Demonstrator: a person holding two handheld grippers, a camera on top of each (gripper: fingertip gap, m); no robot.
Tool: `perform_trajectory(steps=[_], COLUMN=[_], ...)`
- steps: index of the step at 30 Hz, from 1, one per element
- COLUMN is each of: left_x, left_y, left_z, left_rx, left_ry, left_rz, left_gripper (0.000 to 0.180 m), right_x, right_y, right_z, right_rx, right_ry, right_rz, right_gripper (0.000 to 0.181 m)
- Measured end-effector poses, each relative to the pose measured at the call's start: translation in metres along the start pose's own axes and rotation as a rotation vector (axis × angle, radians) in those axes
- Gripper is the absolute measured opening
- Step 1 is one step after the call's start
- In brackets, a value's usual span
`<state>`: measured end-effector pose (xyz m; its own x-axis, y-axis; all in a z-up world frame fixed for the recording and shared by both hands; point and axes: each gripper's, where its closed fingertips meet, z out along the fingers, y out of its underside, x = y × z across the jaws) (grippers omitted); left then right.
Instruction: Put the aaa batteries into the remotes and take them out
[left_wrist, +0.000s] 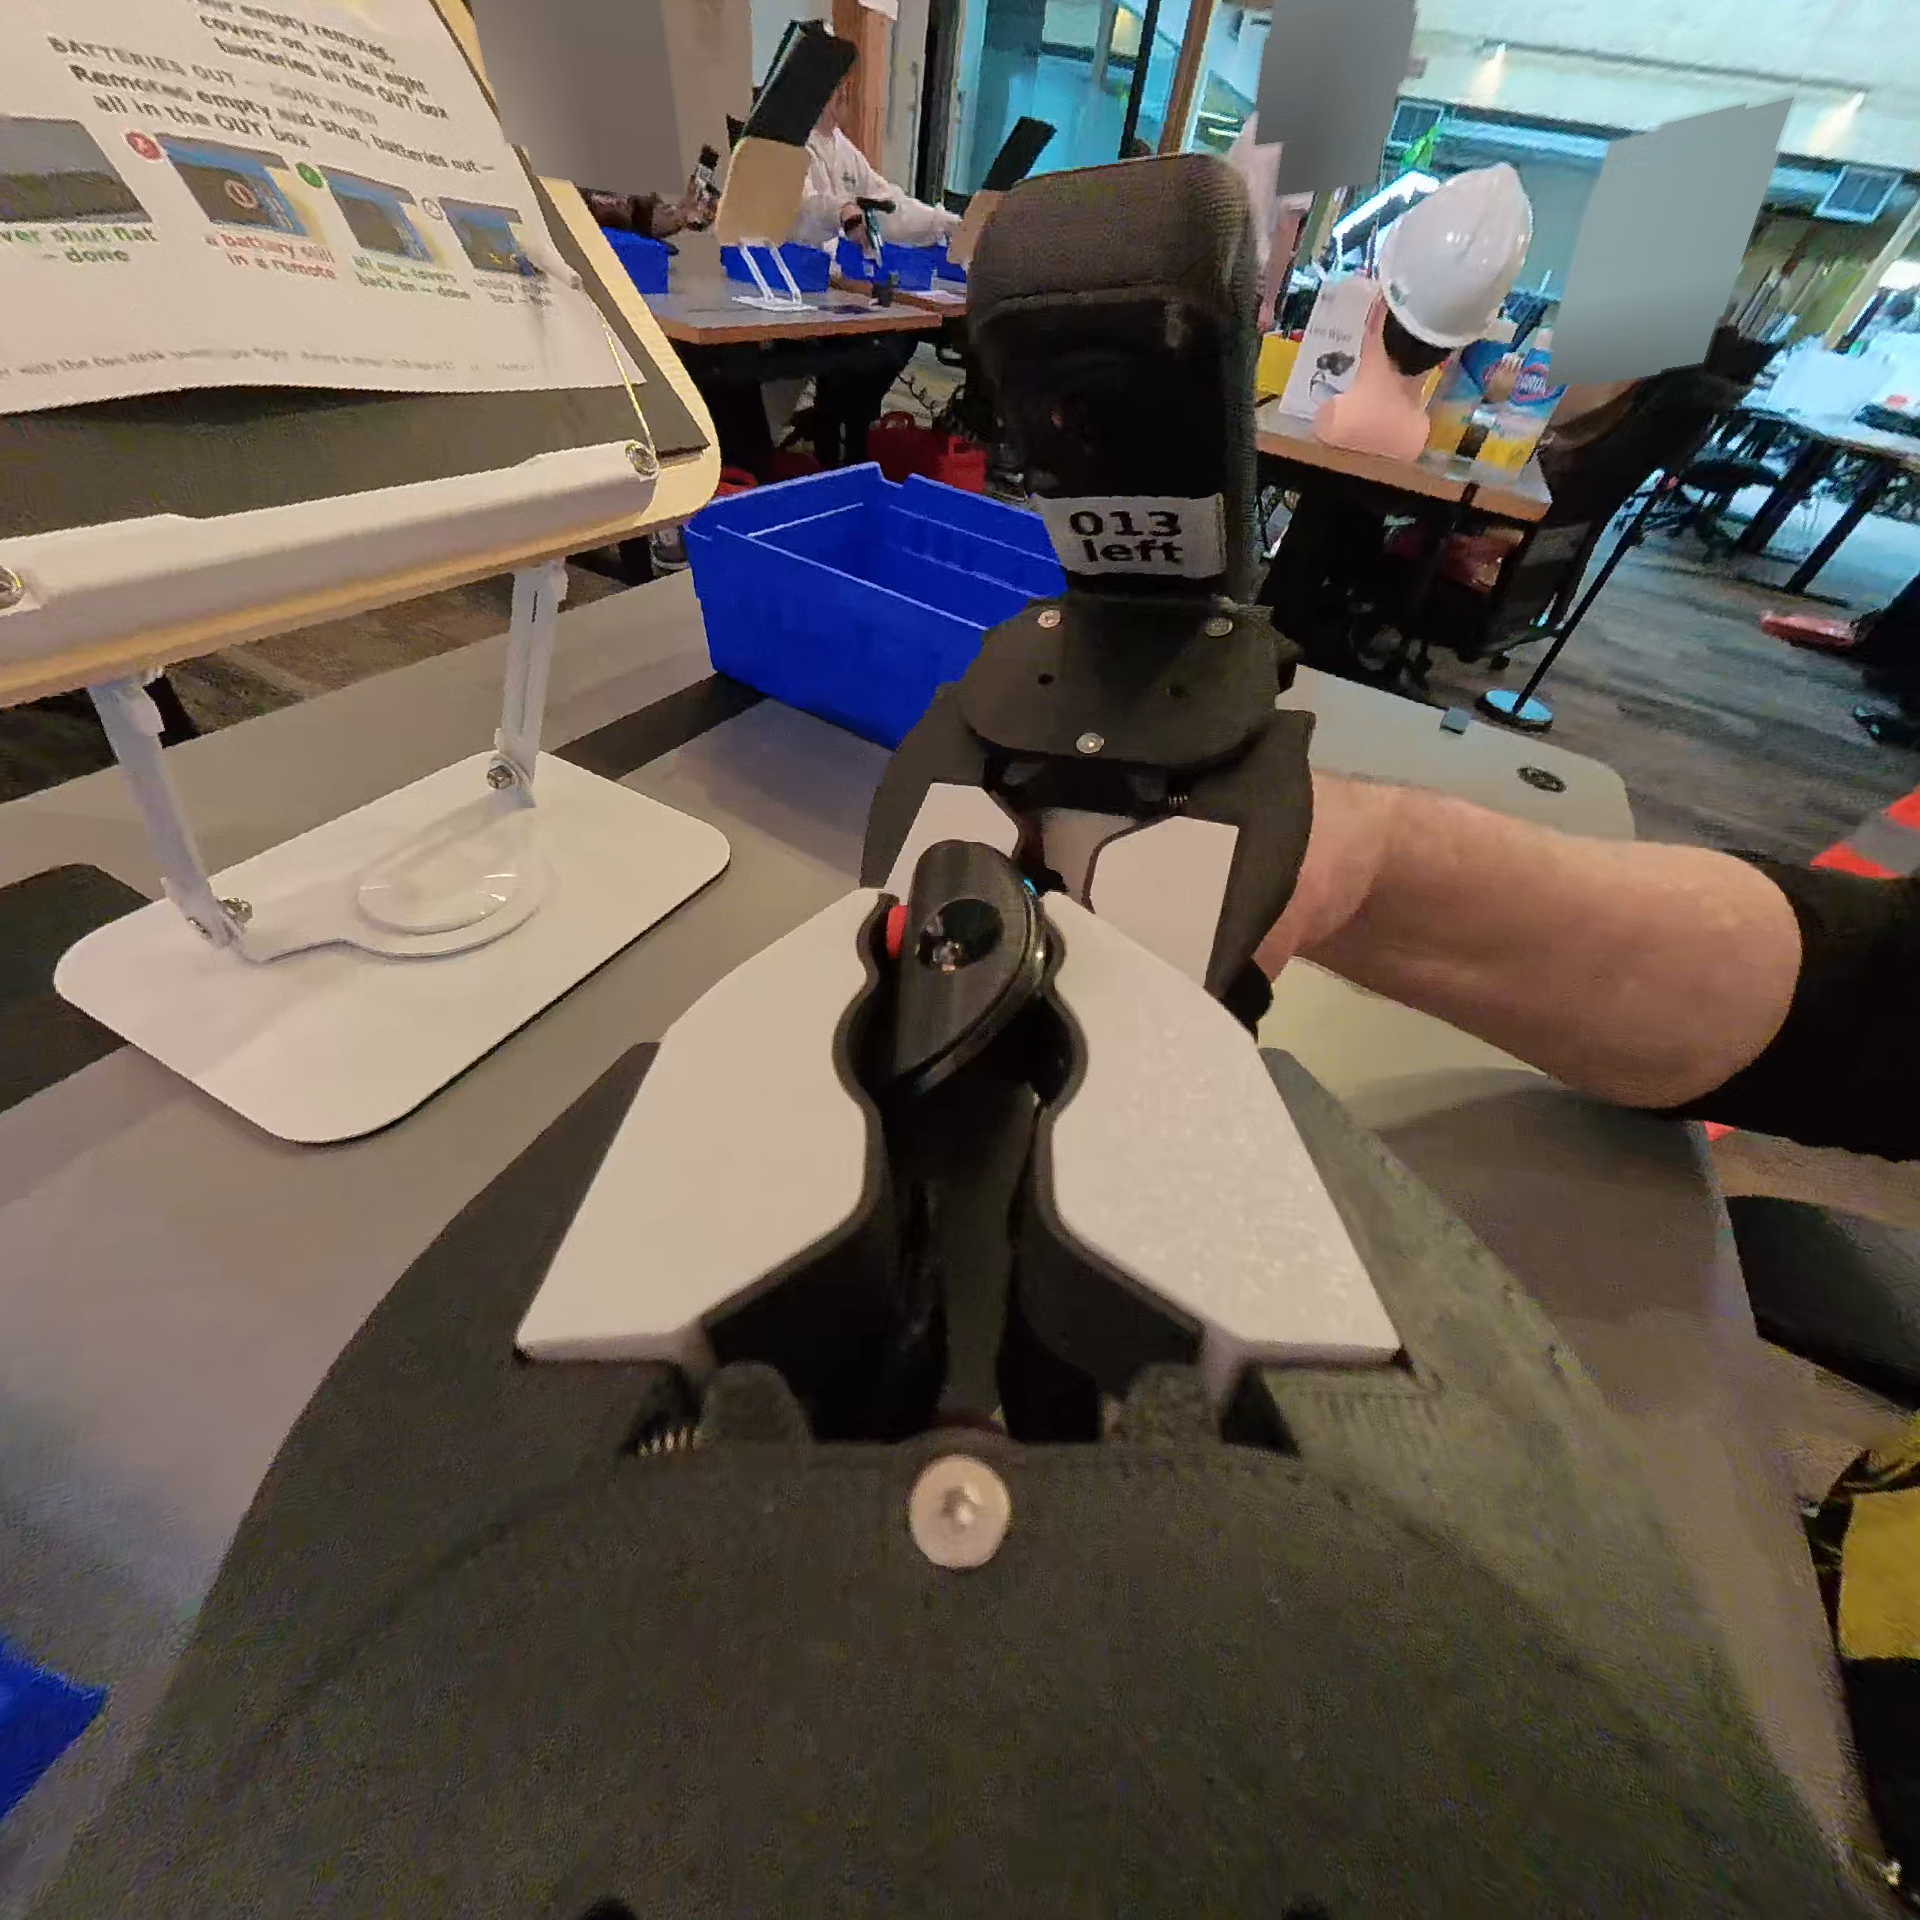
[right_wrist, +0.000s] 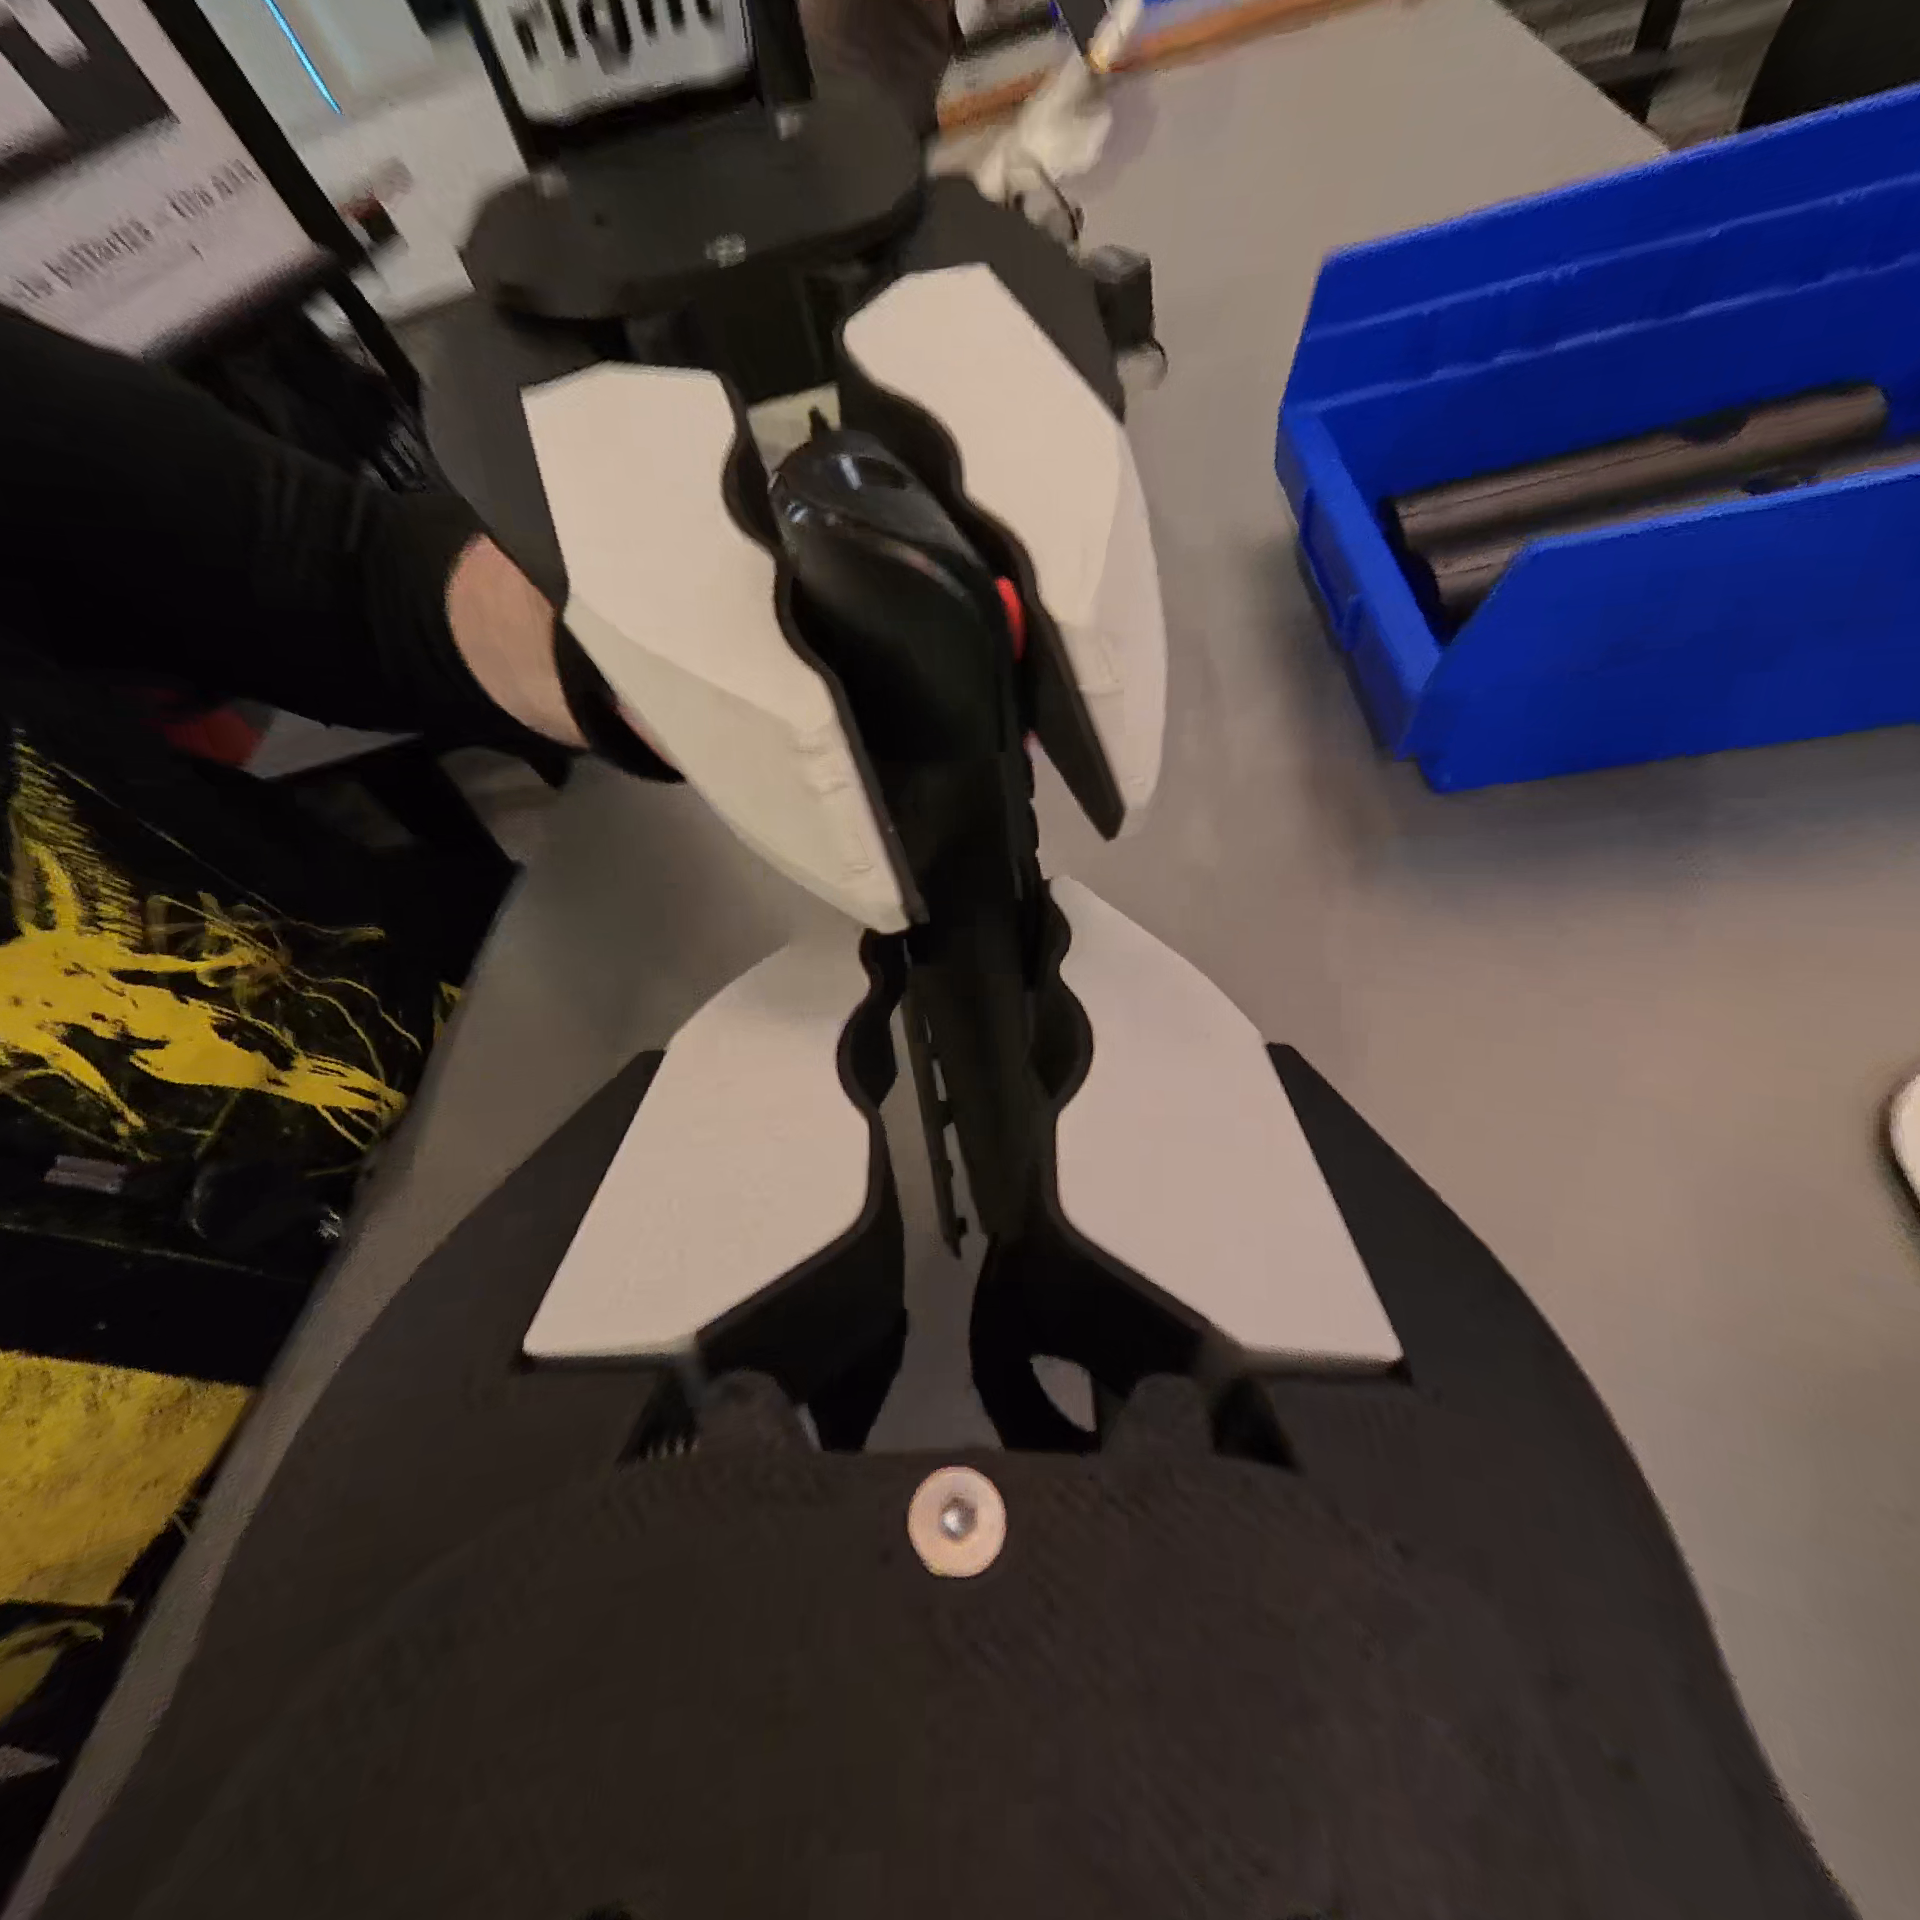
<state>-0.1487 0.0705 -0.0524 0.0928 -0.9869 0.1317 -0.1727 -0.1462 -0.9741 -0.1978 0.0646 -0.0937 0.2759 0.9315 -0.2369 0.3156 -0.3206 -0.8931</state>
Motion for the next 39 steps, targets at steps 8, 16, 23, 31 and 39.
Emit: perform_trajectory(steps=[8,16,23,31,39], left_x=[-0.023,-0.045,-0.03,0.014,0.062], left_y=[-0.029,-0.032,-0.059,-0.068,-0.049], left_z=[-0.009,-0.013,-0.017,-0.039,-0.04], left_rx=[0.199,0.347,0.422,0.461,0.373], left_ry=[0.003,0.036,0.149,0.437,0.634], left_rz=[-0.154,-0.319,-0.328,-0.148,0.095], left_gripper=[0.024,0.024,0.024,0.054,0.059], right_x=[0.007,0.022,0.004,-0.045,-0.069], right_y=[-0.006,0.037,0.037,0.026,0.036], right_z=[-0.013,-0.035,-0.019,-0.039,-0.049], right_rx=[0.009,-0.01,0.086,0.106,-0.121], right_ry=[0.026,0.174,-0.088,-0.541,-0.858], right_rz=[0.05,0.117,0.191,0.202,0.249], right_gripper=[0.038,0.048,0.021,0.019,0.019])
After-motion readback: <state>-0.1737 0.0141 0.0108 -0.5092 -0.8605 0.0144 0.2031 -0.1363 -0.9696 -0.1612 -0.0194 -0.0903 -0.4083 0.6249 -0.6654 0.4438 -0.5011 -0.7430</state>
